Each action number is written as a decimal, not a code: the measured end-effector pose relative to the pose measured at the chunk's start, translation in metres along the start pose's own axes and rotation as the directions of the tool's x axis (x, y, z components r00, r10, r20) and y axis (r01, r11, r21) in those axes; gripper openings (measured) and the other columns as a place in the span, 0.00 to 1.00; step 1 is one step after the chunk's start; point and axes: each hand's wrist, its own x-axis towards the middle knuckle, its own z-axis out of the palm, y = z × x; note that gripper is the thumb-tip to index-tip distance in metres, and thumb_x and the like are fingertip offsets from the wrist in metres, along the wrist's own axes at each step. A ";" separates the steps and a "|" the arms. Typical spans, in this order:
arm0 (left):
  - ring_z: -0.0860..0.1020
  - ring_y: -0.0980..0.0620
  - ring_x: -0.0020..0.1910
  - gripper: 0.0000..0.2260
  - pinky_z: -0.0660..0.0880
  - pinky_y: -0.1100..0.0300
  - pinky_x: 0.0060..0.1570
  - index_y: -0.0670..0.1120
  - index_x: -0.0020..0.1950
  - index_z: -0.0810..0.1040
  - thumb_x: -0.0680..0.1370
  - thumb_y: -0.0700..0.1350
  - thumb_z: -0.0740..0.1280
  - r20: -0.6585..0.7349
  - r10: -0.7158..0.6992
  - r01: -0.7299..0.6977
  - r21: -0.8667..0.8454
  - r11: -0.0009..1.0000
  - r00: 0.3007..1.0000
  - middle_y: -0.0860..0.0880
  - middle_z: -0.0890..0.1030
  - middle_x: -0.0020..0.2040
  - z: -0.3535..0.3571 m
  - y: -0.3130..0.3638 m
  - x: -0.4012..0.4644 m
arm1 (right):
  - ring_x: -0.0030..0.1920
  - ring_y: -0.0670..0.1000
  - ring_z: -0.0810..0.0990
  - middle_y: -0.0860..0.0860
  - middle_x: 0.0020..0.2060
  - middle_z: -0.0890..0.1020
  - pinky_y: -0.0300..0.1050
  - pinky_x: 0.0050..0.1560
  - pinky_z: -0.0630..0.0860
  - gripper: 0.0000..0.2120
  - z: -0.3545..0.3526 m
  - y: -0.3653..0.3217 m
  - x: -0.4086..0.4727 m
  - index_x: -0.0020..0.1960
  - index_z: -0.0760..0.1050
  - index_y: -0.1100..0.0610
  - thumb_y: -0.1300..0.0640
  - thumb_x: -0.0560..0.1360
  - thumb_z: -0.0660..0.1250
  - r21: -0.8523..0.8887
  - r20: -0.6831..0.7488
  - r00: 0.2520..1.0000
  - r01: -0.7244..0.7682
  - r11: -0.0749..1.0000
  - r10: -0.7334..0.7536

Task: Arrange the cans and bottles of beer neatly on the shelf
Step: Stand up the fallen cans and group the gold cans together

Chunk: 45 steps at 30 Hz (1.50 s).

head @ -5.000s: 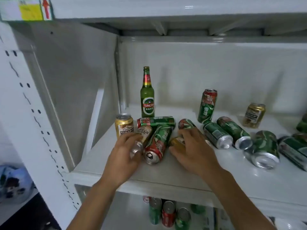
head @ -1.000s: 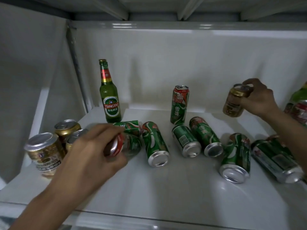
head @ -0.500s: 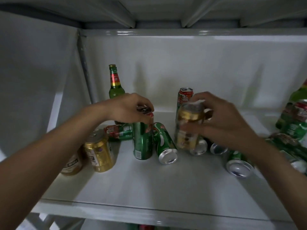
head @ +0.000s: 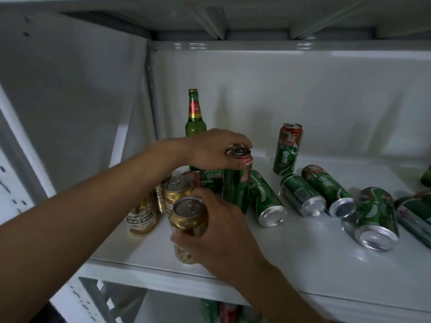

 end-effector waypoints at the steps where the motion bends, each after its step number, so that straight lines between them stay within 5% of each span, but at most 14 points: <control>1: 0.74 0.54 0.66 0.23 0.70 0.59 0.66 0.52 0.76 0.71 0.81 0.53 0.69 -0.017 0.014 -0.014 0.001 1.000 1.000 0.52 0.75 0.73 0.000 0.000 -0.001 | 0.59 0.48 0.78 0.40 0.60 0.78 0.50 0.61 0.78 0.35 0.003 -0.002 0.000 0.67 0.64 0.39 0.36 0.64 0.74 -0.010 -0.023 1.000 -0.006 1.000 0.006; 5: 0.74 0.55 0.63 0.22 0.68 0.65 0.59 0.50 0.75 0.73 0.81 0.50 0.70 -0.043 0.055 -0.054 0.009 0.998 0.998 0.51 0.76 0.71 0.002 -0.001 0.000 | 0.60 0.44 0.76 0.40 0.63 0.77 0.43 0.63 0.76 0.37 0.010 -0.008 -0.003 0.71 0.62 0.39 0.39 0.67 0.74 -0.009 -0.058 0.998 -0.022 1.000 0.021; 9: 0.75 0.53 0.64 0.22 0.73 0.60 0.63 0.52 0.74 0.73 0.80 0.52 0.70 -0.050 0.076 -0.078 -0.037 0.996 0.996 0.52 0.77 0.69 0.006 -0.006 -0.001 | 0.64 0.38 0.71 0.34 0.67 0.73 0.38 0.67 0.70 0.44 0.001 -0.007 -0.008 0.74 0.58 0.35 0.38 0.65 0.78 0.114 0.032 0.997 -0.072 0.991 0.068; 11: 0.75 0.55 0.65 0.23 0.73 0.57 0.66 0.54 0.74 0.73 0.80 0.53 0.70 -0.069 0.094 -0.097 -0.038 0.995 0.993 0.52 0.77 0.68 0.008 -0.006 -0.003 | 0.62 0.34 0.72 0.26 0.62 0.72 0.40 0.67 0.73 0.38 -0.019 -0.003 -0.017 0.69 0.60 0.31 0.38 0.66 0.78 0.181 0.068 0.993 -0.108 0.977 0.097; 15: 0.73 0.58 0.64 0.27 0.73 0.60 0.66 0.57 0.73 0.72 0.76 0.63 0.67 -0.136 0.122 -0.127 -0.025 0.992 0.983 0.55 0.75 0.68 0.012 0.008 -0.012 | 0.56 0.37 0.80 0.34 0.52 0.82 0.37 0.58 0.77 0.18 -0.088 0.034 -0.044 0.59 0.80 0.43 0.46 0.71 0.77 0.107 -0.178 0.974 -0.125 0.986 0.143; 18: 0.72 0.59 0.66 0.27 0.71 0.61 0.67 0.60 0.72 0.72 0.74 0.65 0.65 -0.209 0.119 -0.122 -0.001 0.993 0.971 0.58 0.72 0.69 0.014 0.034 -0.015 | 0.47 0.38 0.83 0.39 0.43 0.86 0.32 0.50 0.78 0.07 -0.152 0.074 -0.060 0.48 0.84 0.49 0.54 0.71 0.78 0.051 -0.324 0.928 -0.177 0.983 0.184; 23: 0.72 0.65 0.64 0.22 0.72 0.55 0.67 0.65 0.70 0.71 0.76 0.65 0.63 -0.293 0.102 -0.089 0.058 0.994 0.951 0.62 0.66 0.73 0.035 0.093 -0.002 | 0.41 0.42 0.86 0.41 0.39 0.86 0.37 0.46 0.81 0.15 -0.246 0.142 -0.088 0.42 0.83 0.47 0.68 0.71 0.75 -0.049 -0.422 0.892 -0.198 0.979 0.160; 26: 0.76 0.63 0.58 0.19 0.76 0.55 0.60 0.65 0.68 0.73 0.77 0.62 0.66 -0.321 0.069 -0.068 0.015 0.998 0.945 0.65 0.69 0.68 0.057 0.125 0.022 | 0.42 0.38 0.84 0.39 0.39 0.86 0.26 0.45 0.76 0.18 -0.291 0.178 -0.104 0.42 0.83 0.49 0.73 0.71 0.72 -0.069 -0.421 0.893 -0.205 0.976 0.158; 31: 0.76 0.64 0.55 0.16 0.77 0.54 0.56 0.61 0.65 0.78 0.77 0.56 0.71 -0.334 -0.052 0.020 -0.098 0.995 0.941 0.63 0.76 0.63 0.098 0.152 0.064 | 0.45 0.30 0.81 0.38 0.45 0.84 0.21 0.46 0.73 0.17 -0.337 0.225 -0.125 0.46 0.83 0.52 0.74 0.72 0.70 -0.040 -0.385 0.888 -0.286 0.957 0.250; 36: 0.79 0.61 0.53 0.11 0.75 0.59 0.50 0.63 0.58 0.80 0.77 0.55 0.73 -0.317 -0.152 0.103 -0.166 0.981 0.936 0.65 0.79 0.56 0.129 0.162 0.083 | 0.48 0.37 0.82 0.35 0.45 0.82 0.24 0.44 0.73 0.15 -0.372 0.251 -0.131 0.48 0.84 0.49 0.69 0.74 0.70 -0.110 -0.367 0.886 -0.345 0.932 0.285; 41: 0.79 0.58 0.52 0.19 0.79 0.53 0.52 0.61 0.61 0.79 0.74 0.65 0.64 -0.261 -0.119 0.095 -0.103 0.990 0.958 0.64 0.81 0.57 0.143 0.191 0.095 | 0.51 0.48 0.79 0.42 0.47 0.81 0.31 0.45 0.69 0.15 -0.384 0.265 -0.135 0.49 0.80 0.45 0.65 0.75 0.69 -0.193 -0.294 0.894 -0.403 0.895 0.339; 45: 0.78 0.52 0.51 0.09 0.78 0.51 0.51 0.58 0.57 0.81 0.77 0.53 0.69 -0.317 -0.237 0.232 -0.056 0.971 0.918 0.57 0.79 0.53 0.146 0.188 0.103 | 0.55 0.49 0.77 0.45 0.55 0.81 0.41 0.52 0.72 0.13 -0.376 0.270 -0.135 0.59 0.79 0.48 0.55 0.75 0.71 -0.347 -0.162 0.958 -0.278 0.896 0.235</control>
